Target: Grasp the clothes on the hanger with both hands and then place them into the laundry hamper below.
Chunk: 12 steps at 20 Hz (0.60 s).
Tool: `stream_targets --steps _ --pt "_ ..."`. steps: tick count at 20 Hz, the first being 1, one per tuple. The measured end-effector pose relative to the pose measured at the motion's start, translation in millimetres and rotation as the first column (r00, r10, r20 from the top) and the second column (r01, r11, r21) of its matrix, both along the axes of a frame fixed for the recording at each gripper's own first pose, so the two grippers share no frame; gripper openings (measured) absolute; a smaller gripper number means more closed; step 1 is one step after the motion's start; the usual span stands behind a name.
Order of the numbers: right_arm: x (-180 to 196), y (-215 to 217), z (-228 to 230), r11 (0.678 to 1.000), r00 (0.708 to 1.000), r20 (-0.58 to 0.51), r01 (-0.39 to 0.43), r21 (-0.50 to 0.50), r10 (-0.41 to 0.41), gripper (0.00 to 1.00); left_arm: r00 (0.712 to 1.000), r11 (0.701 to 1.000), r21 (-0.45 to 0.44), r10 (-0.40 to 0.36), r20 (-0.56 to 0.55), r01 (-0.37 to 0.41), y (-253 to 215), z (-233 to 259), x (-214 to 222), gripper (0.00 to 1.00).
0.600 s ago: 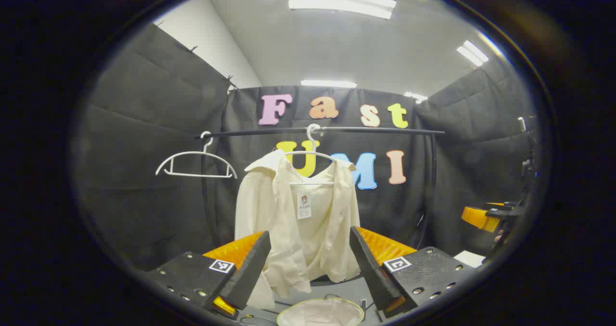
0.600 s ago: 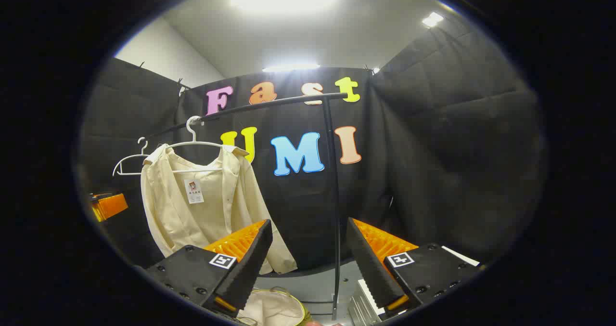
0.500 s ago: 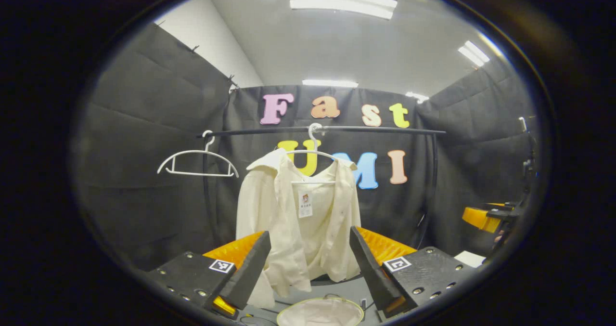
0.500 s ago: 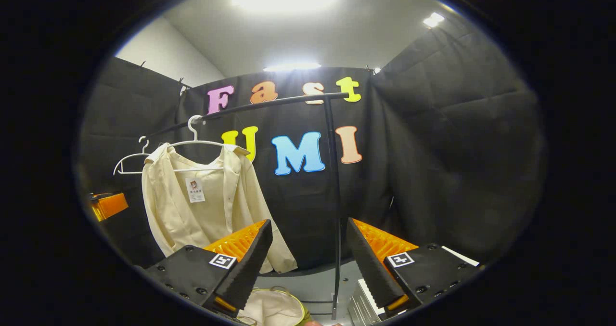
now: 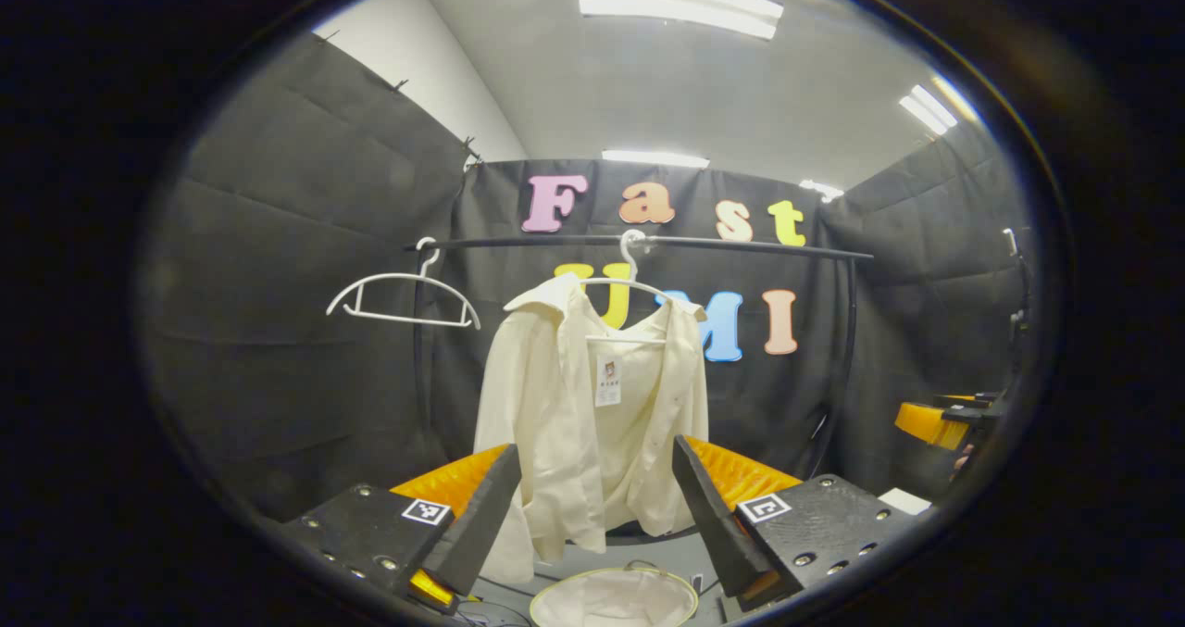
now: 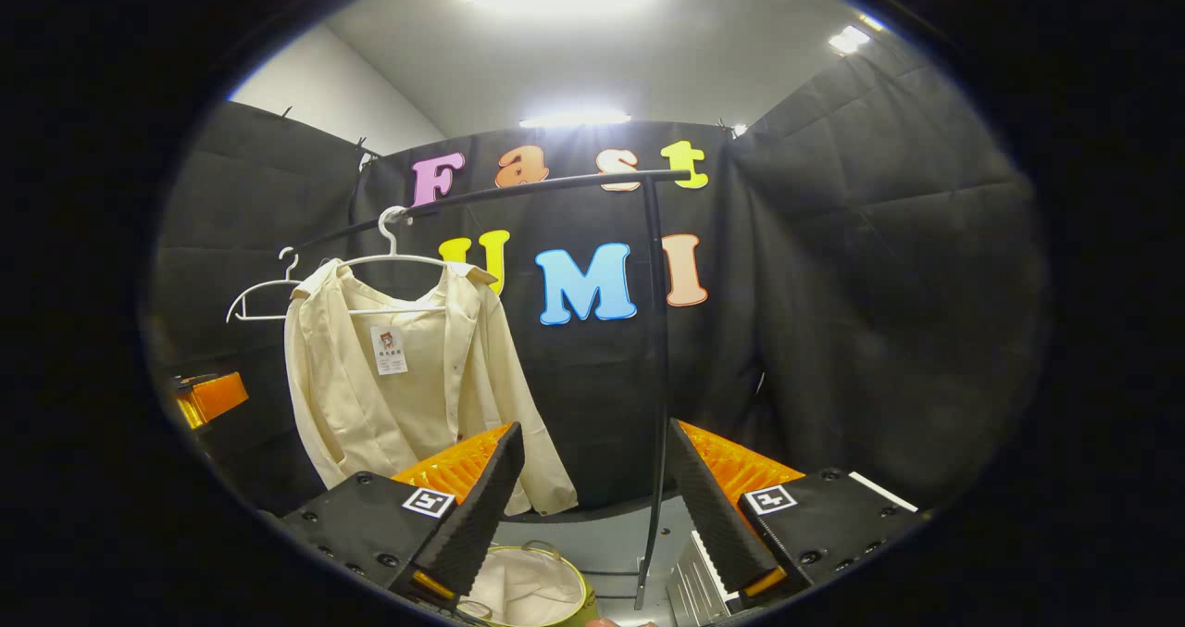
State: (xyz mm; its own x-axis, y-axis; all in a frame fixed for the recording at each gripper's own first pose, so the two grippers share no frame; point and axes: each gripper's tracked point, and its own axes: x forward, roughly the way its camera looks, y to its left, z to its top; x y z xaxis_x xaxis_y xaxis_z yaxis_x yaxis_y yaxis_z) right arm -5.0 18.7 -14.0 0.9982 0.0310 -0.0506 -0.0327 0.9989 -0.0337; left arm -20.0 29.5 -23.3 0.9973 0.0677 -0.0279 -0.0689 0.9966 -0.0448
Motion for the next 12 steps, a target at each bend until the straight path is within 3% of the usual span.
stream_targets --steps 5,12 --pt "7 21 1 1.0 0.999 -0.034 -0.016 0.01 0.016 0.97 0.999 0.999 -0.023 0.023 -0.027 -0.023 24 -10 -3 0.98" --pt "14 34 23 0.999 0.999 0.012 -0.04 -0.008 0.041 0.98 0.999 0.999 -0.013 0.046 0.01 -0.046 36 12 13 0.98"
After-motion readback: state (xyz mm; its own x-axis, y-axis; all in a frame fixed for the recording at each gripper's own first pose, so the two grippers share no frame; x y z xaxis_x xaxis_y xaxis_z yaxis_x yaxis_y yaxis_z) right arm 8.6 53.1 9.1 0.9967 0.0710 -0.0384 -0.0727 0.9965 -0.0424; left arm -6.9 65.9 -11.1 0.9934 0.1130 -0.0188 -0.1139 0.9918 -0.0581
